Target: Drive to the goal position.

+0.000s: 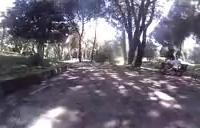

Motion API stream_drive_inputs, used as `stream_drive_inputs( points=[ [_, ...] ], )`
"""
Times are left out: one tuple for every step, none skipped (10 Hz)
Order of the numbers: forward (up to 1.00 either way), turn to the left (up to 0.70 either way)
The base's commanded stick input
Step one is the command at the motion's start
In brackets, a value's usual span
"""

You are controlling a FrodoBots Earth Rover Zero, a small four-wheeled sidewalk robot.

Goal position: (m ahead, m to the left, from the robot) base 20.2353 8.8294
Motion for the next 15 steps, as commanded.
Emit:
stream_drive_inputs(
  points=[
    [0.85,0.07],
    [0.85,0.34],
    [0.85,0.11],
    [0.85,0.0],
    [0.85,0.0],
    [0.85,0.0],
    [0.85,0.0],
    [0.85,0.0],
    [0.85,0.0],
    [0.85,0.0],
    [0.85,0.0],
    [0.85,0.0],
    [0.85,0.0],
    [0.85,0.0],
    [0.85,0.0]
  ],
)
